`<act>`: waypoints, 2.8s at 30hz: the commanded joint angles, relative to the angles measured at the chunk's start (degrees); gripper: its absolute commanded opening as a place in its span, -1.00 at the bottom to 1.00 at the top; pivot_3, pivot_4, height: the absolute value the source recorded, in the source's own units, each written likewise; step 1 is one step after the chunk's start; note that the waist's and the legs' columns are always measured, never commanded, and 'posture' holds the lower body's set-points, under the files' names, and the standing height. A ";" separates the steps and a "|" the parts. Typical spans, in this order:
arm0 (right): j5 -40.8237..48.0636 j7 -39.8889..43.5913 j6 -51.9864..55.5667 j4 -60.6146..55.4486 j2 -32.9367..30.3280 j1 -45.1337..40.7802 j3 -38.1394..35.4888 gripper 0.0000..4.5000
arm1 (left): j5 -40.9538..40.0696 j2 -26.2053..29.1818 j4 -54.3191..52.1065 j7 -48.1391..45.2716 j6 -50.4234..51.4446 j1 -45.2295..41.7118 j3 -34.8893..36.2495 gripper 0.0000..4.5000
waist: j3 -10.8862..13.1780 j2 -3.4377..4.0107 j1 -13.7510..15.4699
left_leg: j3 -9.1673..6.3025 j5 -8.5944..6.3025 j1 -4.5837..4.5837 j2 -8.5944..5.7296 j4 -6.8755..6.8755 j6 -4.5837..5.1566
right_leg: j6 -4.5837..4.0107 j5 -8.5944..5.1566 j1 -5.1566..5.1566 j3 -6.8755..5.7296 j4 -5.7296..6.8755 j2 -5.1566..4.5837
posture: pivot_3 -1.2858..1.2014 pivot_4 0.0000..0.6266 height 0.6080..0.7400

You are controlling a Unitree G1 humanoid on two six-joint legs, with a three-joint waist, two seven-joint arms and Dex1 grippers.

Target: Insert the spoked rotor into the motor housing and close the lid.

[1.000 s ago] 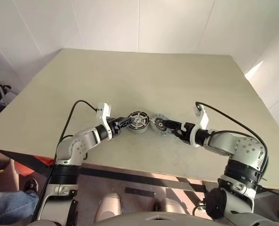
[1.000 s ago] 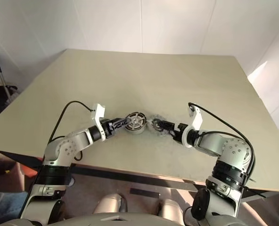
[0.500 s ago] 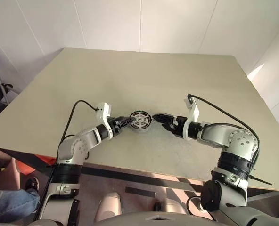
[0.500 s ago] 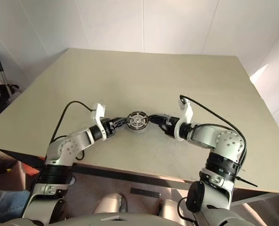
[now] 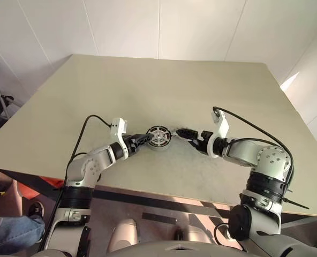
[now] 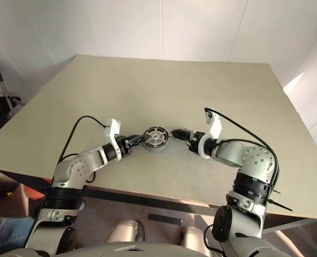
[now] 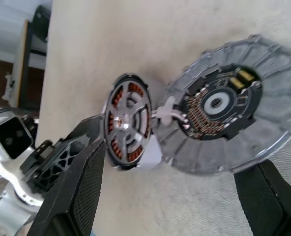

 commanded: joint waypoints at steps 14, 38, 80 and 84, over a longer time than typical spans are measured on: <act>-3.64 7.97 -10.46 -0.10 2.54 -4.64 4.43 0.98 | 1.10 0.49 -0.90 -0.42 -0.43 0.24 -0.78 0.23 | 0.00 0.00 -0.21 | 0.00 0.00 -0.01 0.01 0.09 0.01 | -0.26 0.05 -0.01 0.00 0.05 0.00 | 0.03 -1.00 1.00; -11.10 19.57 -16.56 -7.33 1.95 -5.11 23.16 0.98 | 2.30 3.12 2.21 -1.48 -1.84 -1.04 1.18 0.23 | 0.00 -0.02 -0.08 | -0.06 -0.01 -0.27 0.01 0.17 0.04 | -0.32 0.13 -0.13 -0.03 0.06 0.00 | 0.03 -1.00 1.00; -51.79 38.99 -60.60 16.76 -1.97 -3.62 42.06 0.41 | 0.05 8.75 0.34 -5.55 -1.52 -0.10 5.58 0.23 | 0.05 -0.14 -0.60 | -0.11 -0.21 -0.37 0.18 1.18 0.35 | -0.54 0.04 -0.18 -0.05 0.96 -0.02 | 0.03 -1.00 1.00; -48.38 41.84 -57.38 12.56 -2.76 -3.42 40.13 0.41 | -0.79 9.25 -0.27 -5.85 -1.02 0.39 6.62 0.23 | 0.06 -0.14 -0.52 | -0.10 -0.21 -0.41 0.18 1.18 0.35 | -0.55 0.04 -0.21 -0.05 0.96 -0.02 | 0.03 -1.00 1.00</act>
